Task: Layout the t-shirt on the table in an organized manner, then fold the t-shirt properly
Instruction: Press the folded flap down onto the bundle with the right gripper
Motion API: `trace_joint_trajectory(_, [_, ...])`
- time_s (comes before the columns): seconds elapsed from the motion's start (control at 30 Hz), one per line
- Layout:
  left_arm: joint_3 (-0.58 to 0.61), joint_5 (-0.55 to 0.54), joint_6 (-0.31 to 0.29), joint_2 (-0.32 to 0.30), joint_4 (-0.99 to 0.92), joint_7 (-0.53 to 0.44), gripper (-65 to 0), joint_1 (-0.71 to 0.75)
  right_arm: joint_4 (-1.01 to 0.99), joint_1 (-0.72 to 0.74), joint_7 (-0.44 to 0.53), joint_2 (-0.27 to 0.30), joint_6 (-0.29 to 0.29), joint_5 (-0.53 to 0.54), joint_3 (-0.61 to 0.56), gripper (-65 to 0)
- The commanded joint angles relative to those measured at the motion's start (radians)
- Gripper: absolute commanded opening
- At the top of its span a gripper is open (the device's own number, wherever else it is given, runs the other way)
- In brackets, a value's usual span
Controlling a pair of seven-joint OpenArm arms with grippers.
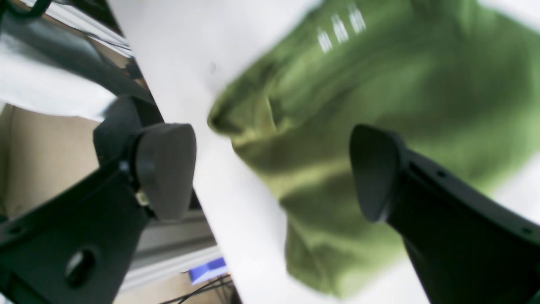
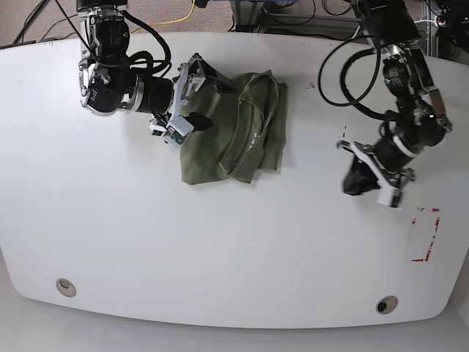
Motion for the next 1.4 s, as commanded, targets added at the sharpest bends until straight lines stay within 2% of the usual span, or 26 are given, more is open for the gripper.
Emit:
trace_joint_trajectory(0.0, [-0.099, -0.019, 0.004, -0.043, 0.000, -0.025, -59.4, -0.051, 0.010, 0.046, 0.024, -0.021, 0.001, -0.043, -0.013, -11.9])
trace_joint_trajectory(0.1, [-0.173, -0.019, 0.004, -0.086, -0.036, -0.025, -59.3, -0.059, 0.010, 0.079, 0.027, -0.046, 0.001, -0.113, -0.048, -11.9])
trace_joint_trajectory(0.33, [-0.197, -0.025, 0.002, -0.175, -0.055, -0.022, -59.3, -0.033, -0.094, 0.159, 0.092, -0.092, 0.001, -0.228, -0.128, -11.9])
trace_joint_trajectory(0.6, [-0.228, -0.026, 0.001, -0.177, -0.054, -0.022, -59.3, 0.035, -0.270, 0.221, 0.187, -0.105, 0.001, -0.235, -0.128, -11.9])
trace_joint_trajectory(1.13, [-0.197, -0.026, -0.001, -0.172, -0.057, -0.023, -59.3, 0.081, -0.338, 0.293, 0.210, -0.084, 0.001, -0.241, -0.125, -11.9])
trace_joint_trajectory(1.37, [-0.176, -0.026, -0.001, -0.174, -0.055, -0.023, -59.3, 0.081, -0.410, 0.297, 0.296, -0.059, 0.001, -0.239, -0.125, -11.9])
